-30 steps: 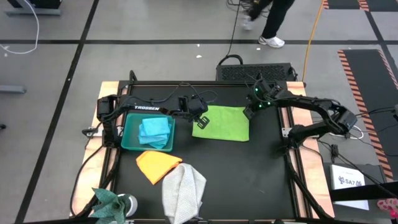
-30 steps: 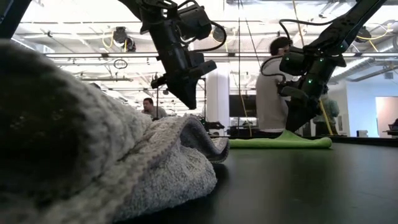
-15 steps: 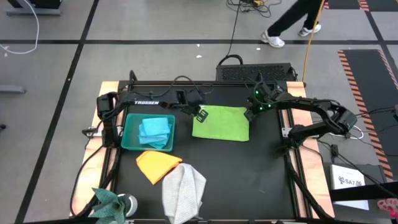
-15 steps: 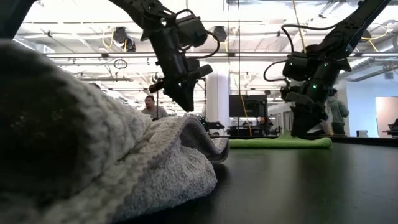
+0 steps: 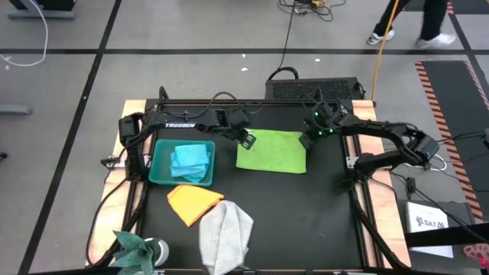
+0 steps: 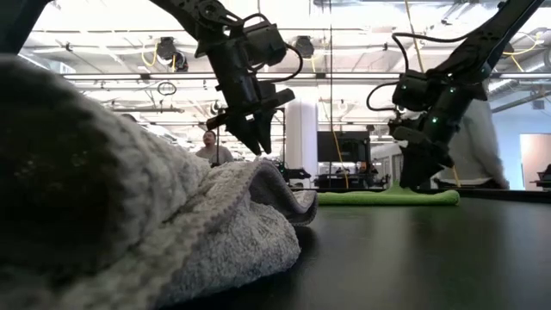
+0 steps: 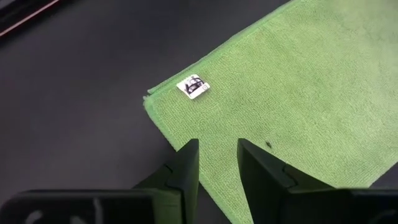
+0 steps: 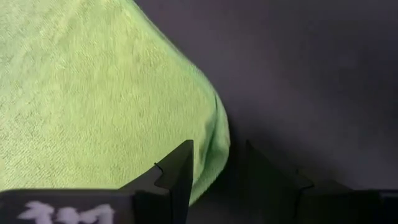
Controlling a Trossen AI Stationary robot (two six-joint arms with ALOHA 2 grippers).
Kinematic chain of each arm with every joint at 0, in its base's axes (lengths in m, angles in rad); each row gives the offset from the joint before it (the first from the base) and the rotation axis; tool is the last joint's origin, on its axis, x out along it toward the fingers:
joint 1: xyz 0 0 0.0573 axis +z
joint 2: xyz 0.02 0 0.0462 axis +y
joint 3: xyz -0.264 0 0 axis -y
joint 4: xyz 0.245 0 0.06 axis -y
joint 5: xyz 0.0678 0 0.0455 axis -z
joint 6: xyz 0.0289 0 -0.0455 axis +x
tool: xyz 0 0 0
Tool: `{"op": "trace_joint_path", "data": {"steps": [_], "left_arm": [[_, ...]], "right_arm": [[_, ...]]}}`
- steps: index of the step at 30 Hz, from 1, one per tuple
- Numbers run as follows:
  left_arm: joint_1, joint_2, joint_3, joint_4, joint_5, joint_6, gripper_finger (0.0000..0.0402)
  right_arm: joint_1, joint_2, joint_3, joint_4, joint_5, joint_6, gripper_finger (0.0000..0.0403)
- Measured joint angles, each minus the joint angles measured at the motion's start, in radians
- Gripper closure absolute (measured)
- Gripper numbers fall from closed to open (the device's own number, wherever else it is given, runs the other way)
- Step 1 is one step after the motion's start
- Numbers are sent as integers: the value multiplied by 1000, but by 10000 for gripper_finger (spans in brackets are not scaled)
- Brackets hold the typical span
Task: Fold microfiber towels
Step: Fold the green microfiber towel
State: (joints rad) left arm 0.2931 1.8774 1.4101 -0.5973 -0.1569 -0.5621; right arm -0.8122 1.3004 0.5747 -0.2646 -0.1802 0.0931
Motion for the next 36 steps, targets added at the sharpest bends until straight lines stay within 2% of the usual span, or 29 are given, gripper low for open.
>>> {"op": "trace_joint_path", "data": {"steps": [8, 11, 14, 20, 27, 32, 36], "left_arm": [[0, 0, 0, 3, 10, 68, 289], [1, 0, 0, 5, 8, 94, 289], [1, 0, 0, 5, 4, 106, 289], [4, 0, 0, 17, 0, 113, 289], [11, 0, 0, 20, 0, 113, 289], [11, 0, 0, 19, 0, 113, 289], [11, 0, 0, 19, 0, 112, 289]], "right_arm": [[21, -110, 72, -225, 21, -28, 271], [51, -167, 99, -248, -53, 37, 283], [122, -196, 98, -222, -161, 111, 309], [325, -166, 66, -219, -161, 213, 394], [513, -106, 27, -218, -90, 279, 402], [537, -88, -17, -211, 49, 324, 402], [541, -87, -61, -103, 53, 407, 403]]}}
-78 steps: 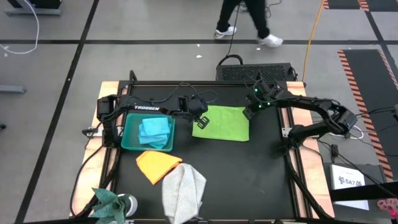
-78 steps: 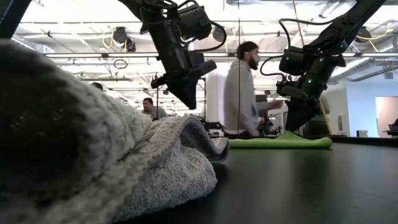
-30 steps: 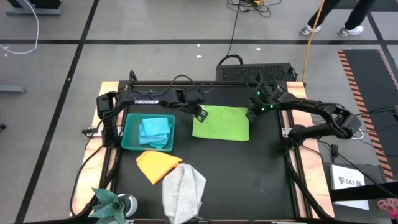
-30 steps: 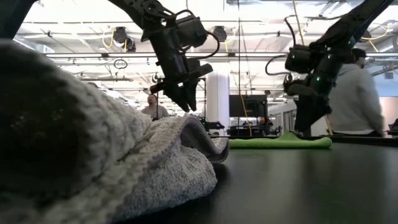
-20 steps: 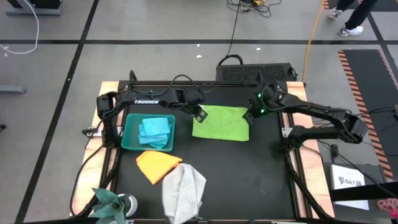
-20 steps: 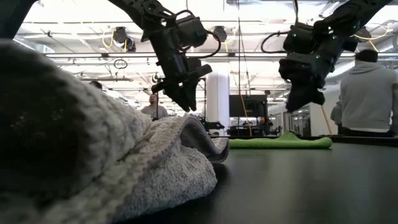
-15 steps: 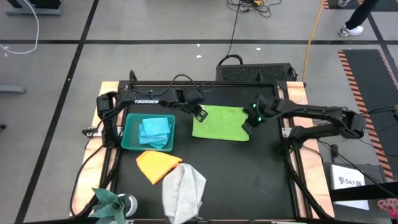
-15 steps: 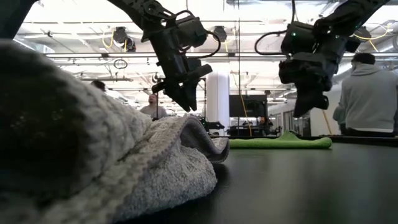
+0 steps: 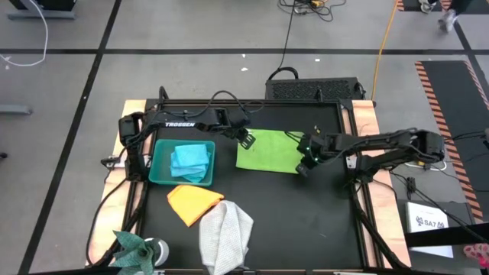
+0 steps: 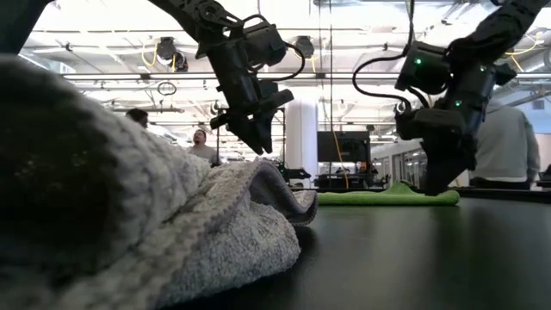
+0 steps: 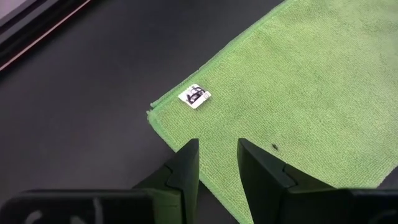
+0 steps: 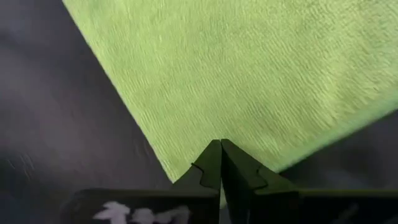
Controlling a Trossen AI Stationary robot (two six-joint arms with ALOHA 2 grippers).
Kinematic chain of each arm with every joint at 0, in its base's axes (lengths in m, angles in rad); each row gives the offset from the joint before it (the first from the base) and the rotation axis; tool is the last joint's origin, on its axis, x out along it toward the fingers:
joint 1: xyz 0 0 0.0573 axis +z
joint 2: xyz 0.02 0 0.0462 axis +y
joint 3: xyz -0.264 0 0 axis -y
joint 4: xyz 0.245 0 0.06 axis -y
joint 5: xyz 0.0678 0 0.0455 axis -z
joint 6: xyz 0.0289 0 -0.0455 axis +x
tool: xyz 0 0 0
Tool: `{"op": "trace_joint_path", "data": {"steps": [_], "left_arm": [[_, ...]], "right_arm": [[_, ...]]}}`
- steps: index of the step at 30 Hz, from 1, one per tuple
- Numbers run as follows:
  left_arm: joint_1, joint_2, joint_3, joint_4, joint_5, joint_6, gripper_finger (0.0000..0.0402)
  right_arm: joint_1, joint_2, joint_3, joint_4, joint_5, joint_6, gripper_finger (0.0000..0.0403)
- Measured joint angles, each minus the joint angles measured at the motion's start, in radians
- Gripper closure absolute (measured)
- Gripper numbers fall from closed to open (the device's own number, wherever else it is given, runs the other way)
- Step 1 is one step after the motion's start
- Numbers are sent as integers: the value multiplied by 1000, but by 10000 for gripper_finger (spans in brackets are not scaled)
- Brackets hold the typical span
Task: Fold microfiber towels
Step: Fold the green microfiber towel
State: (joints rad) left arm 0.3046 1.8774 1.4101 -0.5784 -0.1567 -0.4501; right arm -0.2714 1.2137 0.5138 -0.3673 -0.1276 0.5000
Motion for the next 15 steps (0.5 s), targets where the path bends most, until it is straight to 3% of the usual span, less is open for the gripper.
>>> {"op": "trace_joint_path", "data": {"steps": [8, 15], "left_arm": [[0, 0, 0, 0, 0, -3, 289], [0, 0, 0, -2, 0, -7, 289]], "right_arm": [[12, -3, -92, 123, 8, 84, 403], [0, -2, -132, 121, 174, 9, 403]]}}
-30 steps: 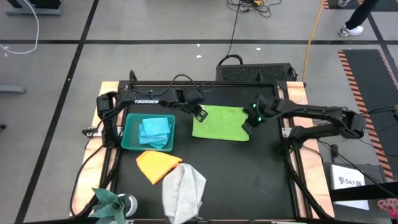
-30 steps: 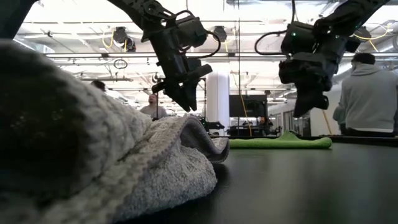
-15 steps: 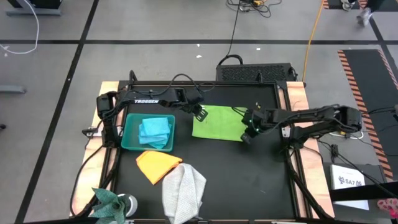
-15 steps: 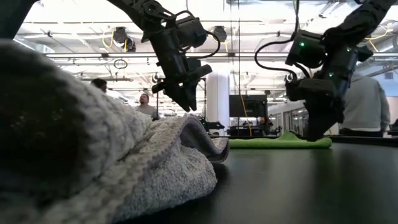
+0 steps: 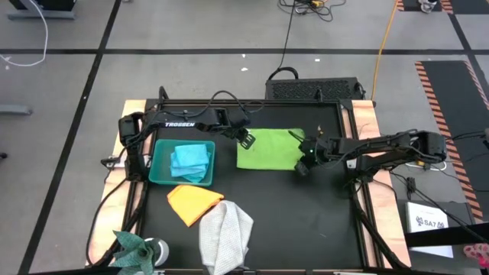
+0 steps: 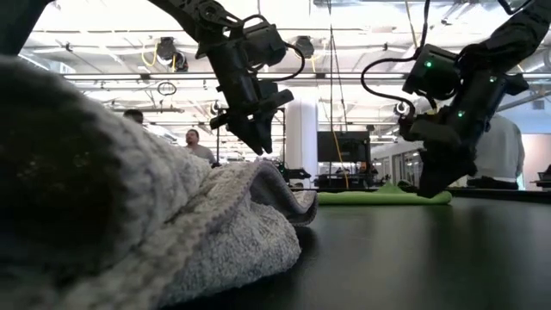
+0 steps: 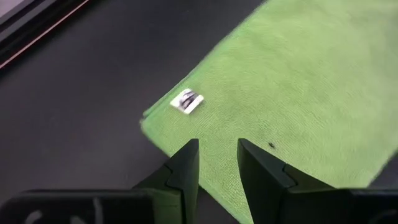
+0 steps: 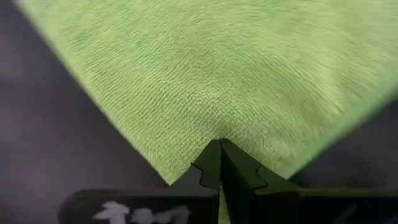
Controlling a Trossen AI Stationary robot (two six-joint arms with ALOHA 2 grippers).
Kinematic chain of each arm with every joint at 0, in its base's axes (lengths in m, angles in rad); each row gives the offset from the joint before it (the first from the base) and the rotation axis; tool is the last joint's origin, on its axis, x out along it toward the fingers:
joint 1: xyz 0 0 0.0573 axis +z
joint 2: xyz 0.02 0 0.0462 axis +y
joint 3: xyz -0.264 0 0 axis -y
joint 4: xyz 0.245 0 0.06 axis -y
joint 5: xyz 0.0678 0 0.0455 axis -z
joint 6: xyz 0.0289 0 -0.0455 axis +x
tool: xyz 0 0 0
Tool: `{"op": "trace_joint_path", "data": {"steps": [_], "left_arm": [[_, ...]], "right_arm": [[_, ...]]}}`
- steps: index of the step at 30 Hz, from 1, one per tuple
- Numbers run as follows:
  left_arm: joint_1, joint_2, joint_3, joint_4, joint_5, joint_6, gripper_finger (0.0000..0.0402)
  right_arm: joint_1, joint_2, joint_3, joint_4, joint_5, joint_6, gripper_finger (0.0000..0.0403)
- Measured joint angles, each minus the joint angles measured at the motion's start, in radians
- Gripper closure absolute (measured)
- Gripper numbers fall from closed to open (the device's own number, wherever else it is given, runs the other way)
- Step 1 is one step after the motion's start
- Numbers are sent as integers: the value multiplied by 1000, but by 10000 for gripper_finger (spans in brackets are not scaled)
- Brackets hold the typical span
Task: Fold microfiber towels
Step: Fold the green microfiber towel
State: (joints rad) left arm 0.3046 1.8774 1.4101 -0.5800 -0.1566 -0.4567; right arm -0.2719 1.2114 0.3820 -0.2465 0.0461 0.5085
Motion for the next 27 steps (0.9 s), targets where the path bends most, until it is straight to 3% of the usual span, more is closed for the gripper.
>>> {"op": "trace_joint_path", "data": {"steps": [9, 11, 15, 22, 27], "left_arm": [[0, 0, 0, 0, 0, 0, 289], [0, 0, 0, 0, 1, 0, 289], [-1, 0, 0, -2, 1, -1, 289], [8, 0, 0, -8, 1, 2, 289], [22, 0, 0, -48, 3, 1, 289]], "right_arm": [[-84, 7, 49, -24, 320, -368, 403], [-106, 4, 84, -36, 346, -426, 403], [-120, -23, 184, -4, 192, -437, 403], [-106, -18, 248, 132, -203, -359, 403], [-53, 68, 247, 232, -230, -329, 403]]}}
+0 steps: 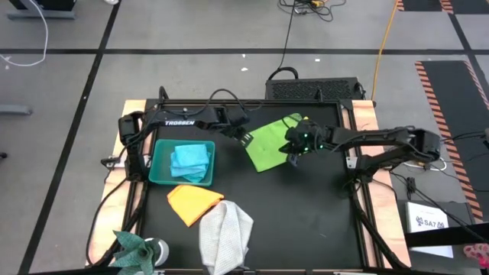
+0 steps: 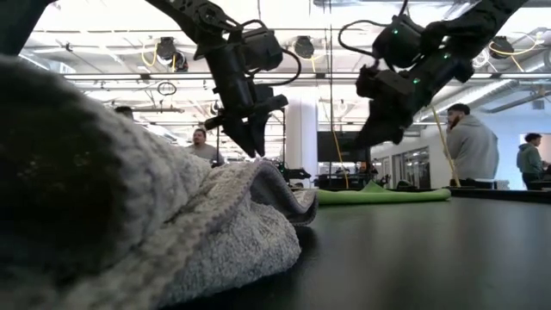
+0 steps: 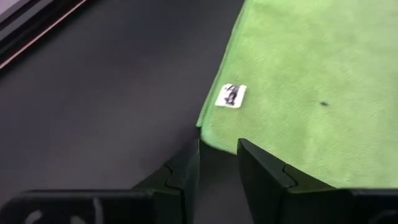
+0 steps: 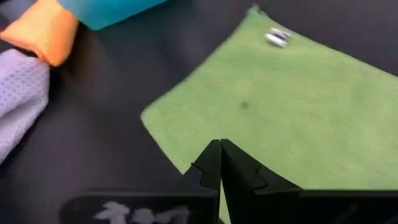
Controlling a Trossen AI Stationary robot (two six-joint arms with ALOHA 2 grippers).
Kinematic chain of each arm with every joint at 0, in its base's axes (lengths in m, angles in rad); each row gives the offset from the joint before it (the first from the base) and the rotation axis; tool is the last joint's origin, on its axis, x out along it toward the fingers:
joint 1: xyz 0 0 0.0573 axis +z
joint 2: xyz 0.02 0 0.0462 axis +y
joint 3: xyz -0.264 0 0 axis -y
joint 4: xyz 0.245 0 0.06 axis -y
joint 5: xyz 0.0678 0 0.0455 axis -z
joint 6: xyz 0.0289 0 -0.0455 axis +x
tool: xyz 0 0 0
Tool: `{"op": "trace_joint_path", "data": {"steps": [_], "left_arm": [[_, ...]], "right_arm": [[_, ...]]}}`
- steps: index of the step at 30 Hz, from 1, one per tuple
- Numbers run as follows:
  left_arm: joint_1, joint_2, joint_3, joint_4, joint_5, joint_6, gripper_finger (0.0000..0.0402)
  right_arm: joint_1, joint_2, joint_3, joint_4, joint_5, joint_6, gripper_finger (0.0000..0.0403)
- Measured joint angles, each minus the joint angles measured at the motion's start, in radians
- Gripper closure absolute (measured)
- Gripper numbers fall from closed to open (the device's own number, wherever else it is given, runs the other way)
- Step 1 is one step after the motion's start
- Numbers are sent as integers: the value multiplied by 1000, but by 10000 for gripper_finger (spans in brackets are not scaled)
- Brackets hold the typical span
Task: Fold microfiber towels
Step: Fold the green microfiber towel
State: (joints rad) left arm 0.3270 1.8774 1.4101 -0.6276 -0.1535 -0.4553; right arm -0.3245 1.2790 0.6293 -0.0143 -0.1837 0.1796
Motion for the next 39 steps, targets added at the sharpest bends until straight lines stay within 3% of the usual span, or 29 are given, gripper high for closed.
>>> {"op": "trace_joint_path", "data": {"steps": [9, 15, 24, 39], "left_arm": [[18, 0, 0, -44, 2, -2, 289], [22, 0, 0, -43, 16, -17, 289], [22, 0, 0, -42, 19, -20, 289], [21, 0, 0, -32, 23, -25, 289]], "right_arm": [[95, 257, 0, 330, -1, 96, 403], [130, 386, 0, 393, 11, 115, 403], [174, 403, 2, 348, 53, 113, 403], [241, 332, 4, -11, -14, 23, 403]]}}
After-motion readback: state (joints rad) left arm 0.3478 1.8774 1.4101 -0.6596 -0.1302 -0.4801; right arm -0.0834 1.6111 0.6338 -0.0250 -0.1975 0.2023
